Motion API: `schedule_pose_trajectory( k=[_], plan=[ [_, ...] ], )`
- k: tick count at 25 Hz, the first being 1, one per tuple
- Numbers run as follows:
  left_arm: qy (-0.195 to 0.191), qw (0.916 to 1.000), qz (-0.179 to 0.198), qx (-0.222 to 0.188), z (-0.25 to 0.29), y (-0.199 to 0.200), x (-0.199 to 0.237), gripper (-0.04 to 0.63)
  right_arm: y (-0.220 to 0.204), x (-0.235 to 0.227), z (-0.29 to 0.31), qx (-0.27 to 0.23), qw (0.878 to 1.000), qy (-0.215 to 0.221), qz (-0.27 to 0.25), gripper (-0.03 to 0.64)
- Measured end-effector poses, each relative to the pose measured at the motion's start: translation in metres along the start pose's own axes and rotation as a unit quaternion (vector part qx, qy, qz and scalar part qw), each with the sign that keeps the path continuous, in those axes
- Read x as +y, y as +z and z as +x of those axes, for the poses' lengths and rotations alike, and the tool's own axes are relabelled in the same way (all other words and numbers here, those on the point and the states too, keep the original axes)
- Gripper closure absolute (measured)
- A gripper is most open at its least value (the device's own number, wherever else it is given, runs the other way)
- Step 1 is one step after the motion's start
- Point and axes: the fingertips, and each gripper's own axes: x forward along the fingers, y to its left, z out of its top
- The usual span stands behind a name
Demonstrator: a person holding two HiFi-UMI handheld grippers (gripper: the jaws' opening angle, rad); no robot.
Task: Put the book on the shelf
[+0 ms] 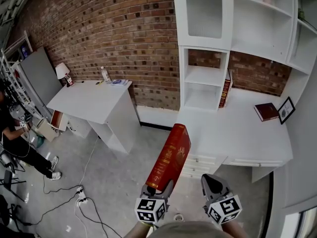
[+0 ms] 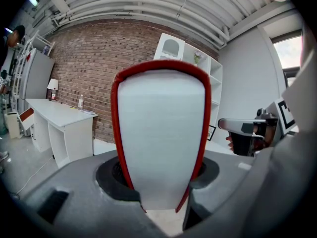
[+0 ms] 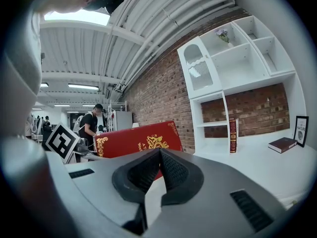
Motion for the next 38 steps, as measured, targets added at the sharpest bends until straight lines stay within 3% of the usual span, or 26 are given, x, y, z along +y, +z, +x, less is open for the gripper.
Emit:
schedule_pose_trajectory(
  k=[13,17,21,38],
  plan=[
    [-0.002,1.0000,0.005,0.003,0.011,0.007,0.019,0.362,0.003,0.003,0.018,0.012,1.000,-0.006,0.006,0.611],
    [-0.002,1.0000,0.005,0.003,0.021,0.009,0.019,0.362,-0.004,-0.008,0.024,-0.004,1.000,-0.009,0.009,0.611],
    [0.000,1.0000,0.005,0.000,0.037,0.012,0.021,0.362,-0.001,-0.014,0.034,0.029,0.999,-0.008,0.015,0.611],
    [0.007,1.0000,0.006,-0.003,0.126,0.041,0.031,0.362,0.016,-0.085,0.103,0.017,1.000,0.011,0.006,0.611]
  ],
)
